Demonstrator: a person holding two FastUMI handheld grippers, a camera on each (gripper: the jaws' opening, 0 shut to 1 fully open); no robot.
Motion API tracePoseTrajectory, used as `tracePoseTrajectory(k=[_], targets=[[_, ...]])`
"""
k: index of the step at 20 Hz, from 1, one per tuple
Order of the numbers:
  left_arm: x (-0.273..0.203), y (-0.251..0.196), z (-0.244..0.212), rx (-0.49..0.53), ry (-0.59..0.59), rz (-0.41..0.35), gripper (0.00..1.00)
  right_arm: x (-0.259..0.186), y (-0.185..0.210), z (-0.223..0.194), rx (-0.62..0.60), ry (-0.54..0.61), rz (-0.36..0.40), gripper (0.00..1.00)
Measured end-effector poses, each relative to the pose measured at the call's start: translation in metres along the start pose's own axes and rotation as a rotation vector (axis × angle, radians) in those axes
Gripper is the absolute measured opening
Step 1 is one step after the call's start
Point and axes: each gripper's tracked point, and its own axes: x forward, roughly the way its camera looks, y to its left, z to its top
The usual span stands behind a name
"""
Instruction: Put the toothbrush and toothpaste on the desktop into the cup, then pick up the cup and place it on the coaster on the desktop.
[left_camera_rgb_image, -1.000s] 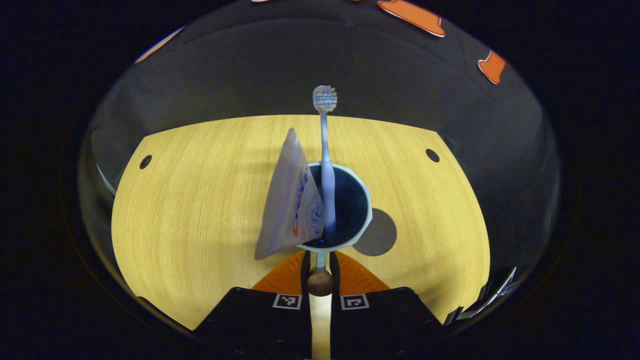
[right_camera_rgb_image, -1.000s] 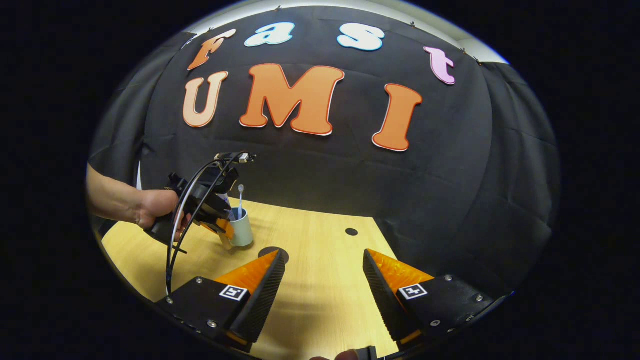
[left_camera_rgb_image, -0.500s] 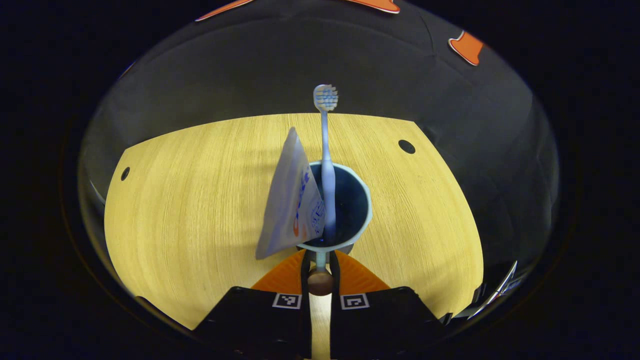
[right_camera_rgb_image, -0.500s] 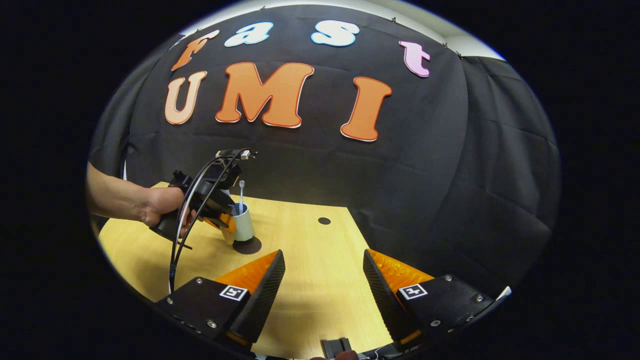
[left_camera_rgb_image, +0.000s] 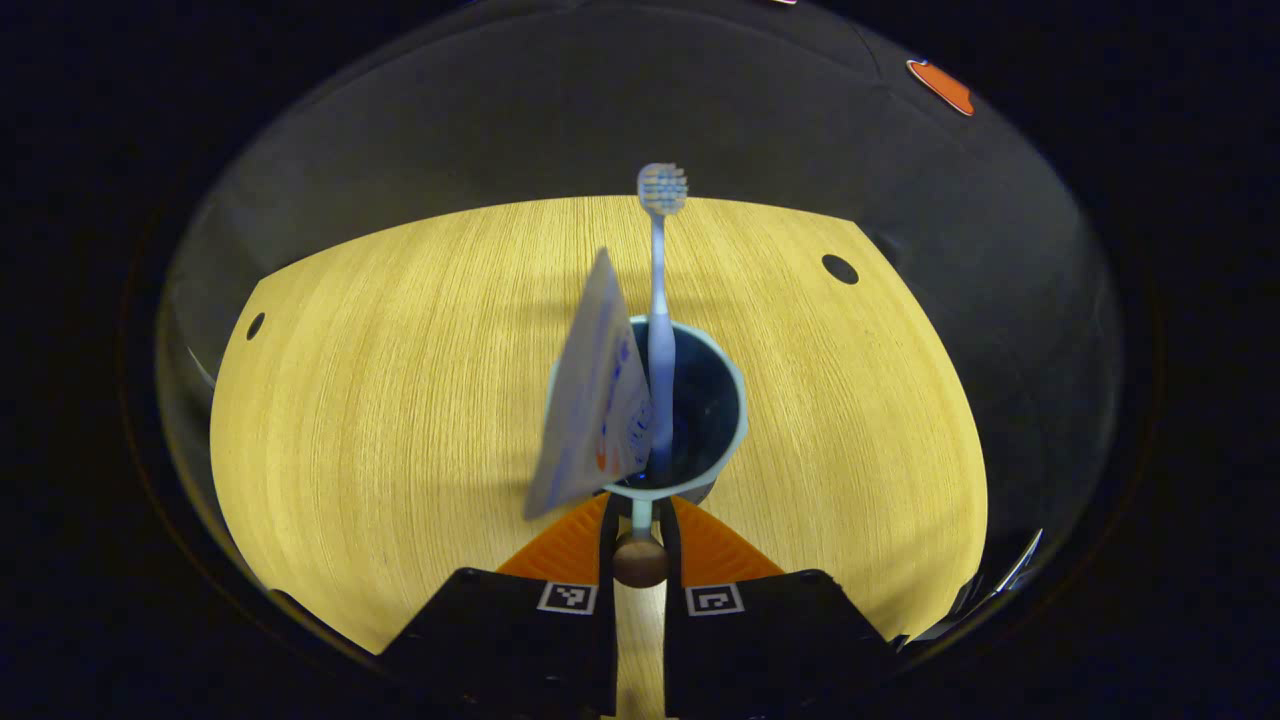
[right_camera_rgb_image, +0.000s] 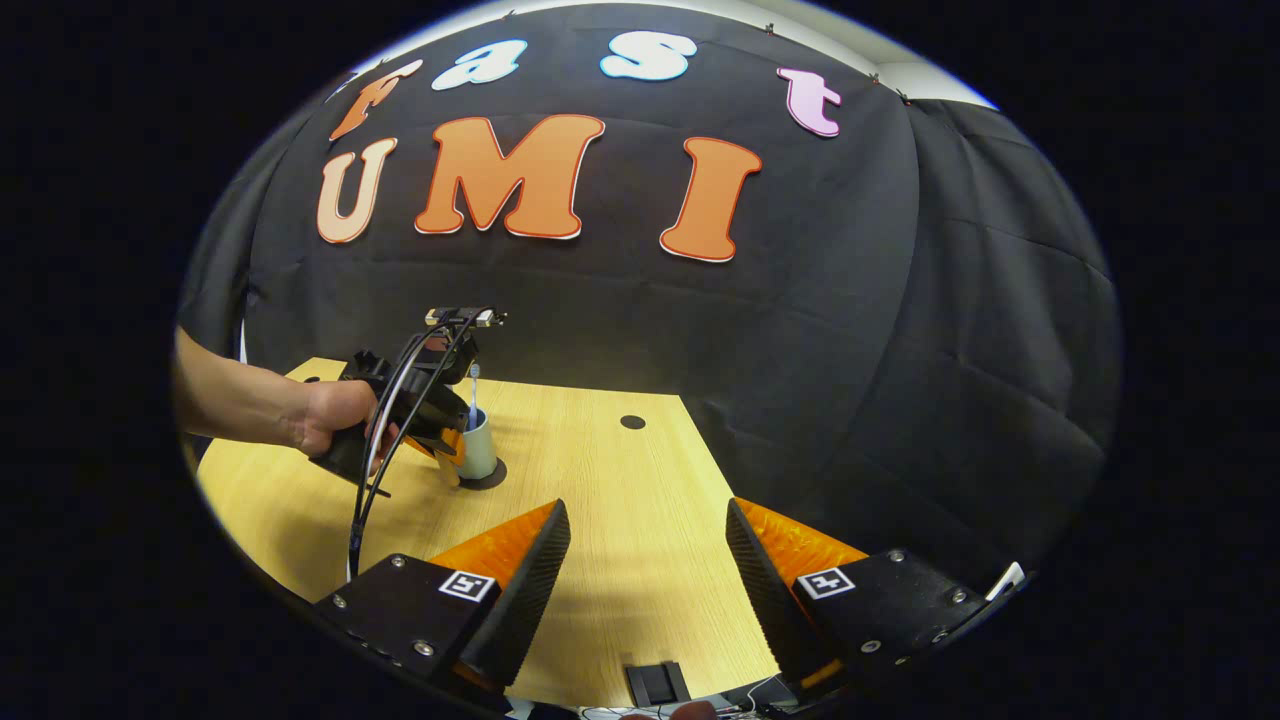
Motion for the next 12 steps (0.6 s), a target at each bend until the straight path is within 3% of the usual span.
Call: tracePoseTrajectory(k=[3,4,5,6,8,12], targets=[[-0.006,-0.007,0.004,0.009,0.005,-0.014,0.28,-0.001,0.001,-0.003,0.011,0.003,0.005,0.94],[-0.009,-0.01,0.005,0.01,0.01,-0.015,0.45,-0.003,0.004,-0.001,0.013,-0.001,0.008,0.94],[-0.012,-0.011,0.007,0.008,0.011,-0.008,0.5,-0.005,0.006,0.001,0.01,-0.006,0.012,0.94],[-0.018,-0.014,0.009,0.001,0.007,-0.016,0.7,-0.006,0.01,0.001,0.003,-0.013,0.019,0.94],[-0.03,-0.018,0.017,-0.008,-0.011,-0.017,0.98,-0.01,0.018,0.003,0.002,-0.027,0.035,0.94],[-0.07,-0.019,0.044,-0.002,-0.098,-0.016,0.99,-0.012,0.036,0.015,0.018,-0.055,0.073,0.94]])
